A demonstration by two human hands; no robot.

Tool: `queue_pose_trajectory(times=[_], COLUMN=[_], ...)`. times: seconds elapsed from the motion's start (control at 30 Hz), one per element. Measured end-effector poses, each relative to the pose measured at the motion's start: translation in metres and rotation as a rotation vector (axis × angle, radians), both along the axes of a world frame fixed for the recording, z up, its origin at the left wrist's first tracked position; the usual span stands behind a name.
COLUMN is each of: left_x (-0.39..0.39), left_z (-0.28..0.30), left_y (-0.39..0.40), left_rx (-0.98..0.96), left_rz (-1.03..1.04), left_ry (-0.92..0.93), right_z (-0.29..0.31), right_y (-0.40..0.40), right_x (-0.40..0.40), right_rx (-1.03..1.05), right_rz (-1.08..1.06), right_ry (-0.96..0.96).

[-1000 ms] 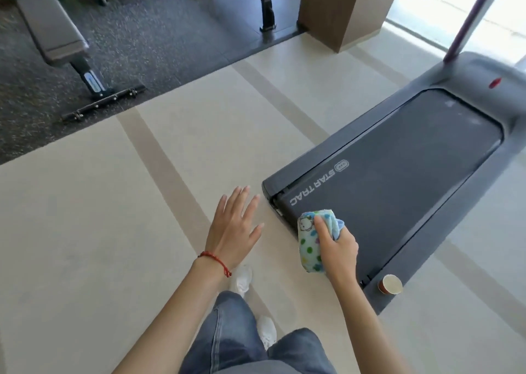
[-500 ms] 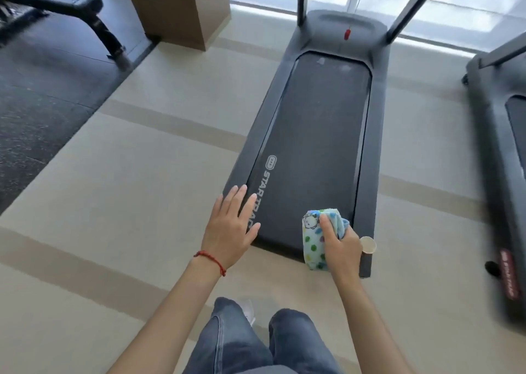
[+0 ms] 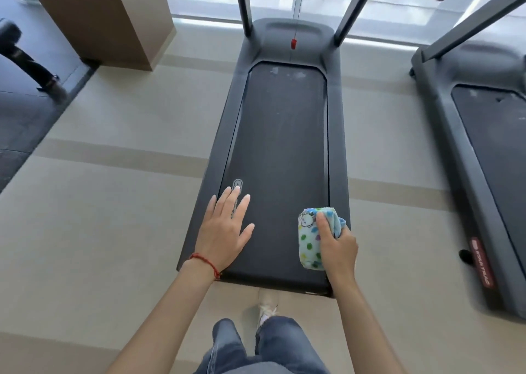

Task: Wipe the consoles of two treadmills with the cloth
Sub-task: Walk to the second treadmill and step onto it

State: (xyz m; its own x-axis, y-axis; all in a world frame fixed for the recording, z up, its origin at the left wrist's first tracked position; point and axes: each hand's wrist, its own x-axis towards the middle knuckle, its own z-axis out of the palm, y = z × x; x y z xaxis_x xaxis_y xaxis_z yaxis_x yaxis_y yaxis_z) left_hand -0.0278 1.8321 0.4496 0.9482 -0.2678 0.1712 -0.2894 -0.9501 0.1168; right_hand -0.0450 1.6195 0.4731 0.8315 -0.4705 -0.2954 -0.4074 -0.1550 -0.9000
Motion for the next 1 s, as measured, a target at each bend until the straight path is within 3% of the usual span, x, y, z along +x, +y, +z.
queue_pose_trajectory(times=[0.63,1.0], left_x=[0.195,0.355], left_z=[0.032,0.052], left_y=[-0.044,-0.043], left_rx=[-0.049,-0.009], left_rz=[0.019,-0.024], left_ry=[-0.072,0.009], right_z=[0.021,0.047], right_y=[-0.048,-0.043], right_x=[0.192,0.349], right_rx=[-0.002,0.018], right_rz=[-0.005,-0.1], right_ry=[-0.076,-0.028])
